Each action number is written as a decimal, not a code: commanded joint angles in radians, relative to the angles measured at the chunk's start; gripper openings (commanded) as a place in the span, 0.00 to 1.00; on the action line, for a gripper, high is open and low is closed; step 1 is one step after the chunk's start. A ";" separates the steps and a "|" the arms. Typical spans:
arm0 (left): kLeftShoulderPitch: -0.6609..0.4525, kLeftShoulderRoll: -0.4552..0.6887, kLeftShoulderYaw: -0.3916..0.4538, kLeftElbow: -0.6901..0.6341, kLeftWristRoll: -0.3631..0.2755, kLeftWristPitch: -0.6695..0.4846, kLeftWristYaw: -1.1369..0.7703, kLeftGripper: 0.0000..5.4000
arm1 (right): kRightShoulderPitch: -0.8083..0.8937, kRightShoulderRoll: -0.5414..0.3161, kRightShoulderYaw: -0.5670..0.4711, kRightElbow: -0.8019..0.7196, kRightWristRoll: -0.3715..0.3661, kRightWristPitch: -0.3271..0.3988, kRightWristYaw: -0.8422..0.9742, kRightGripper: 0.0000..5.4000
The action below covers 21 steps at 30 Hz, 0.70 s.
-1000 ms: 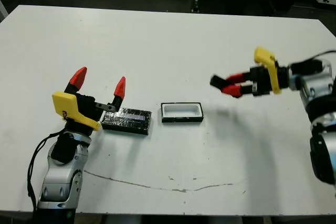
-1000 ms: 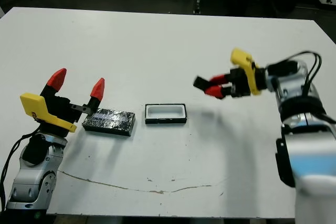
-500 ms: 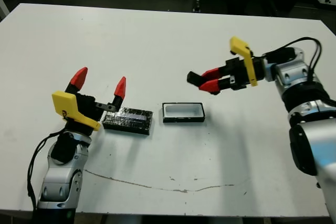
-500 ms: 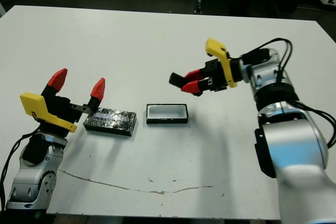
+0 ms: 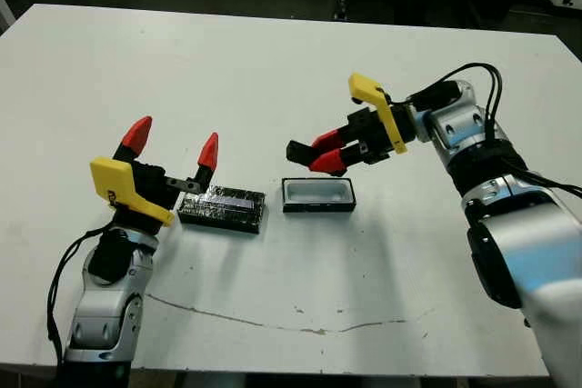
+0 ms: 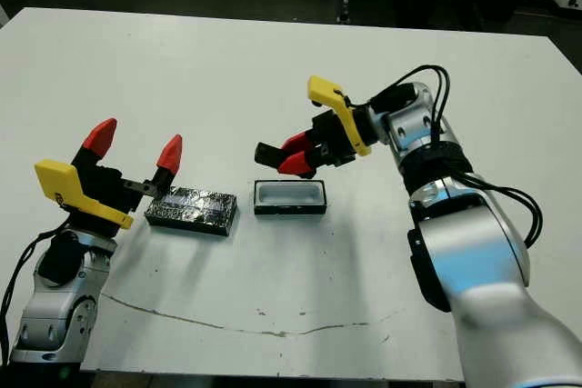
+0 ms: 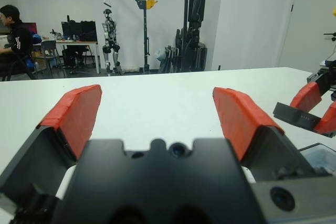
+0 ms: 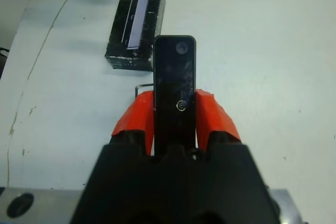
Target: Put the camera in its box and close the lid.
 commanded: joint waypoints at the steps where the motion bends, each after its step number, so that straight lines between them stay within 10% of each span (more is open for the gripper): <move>1: 0.008 0.001 0.000 -0.001 0.002 0.008 0.000 1.00 | 0.004 -0.001 0.011 -0.025 0.002 0.029 0.008 0.31; 21: 0.010 0.001 0.002 0.007 0.006 -0.003 -0.005 1.00 | 0.042 -0.004 0.062 -0.023 -0.024 0.028 -0.028 0.31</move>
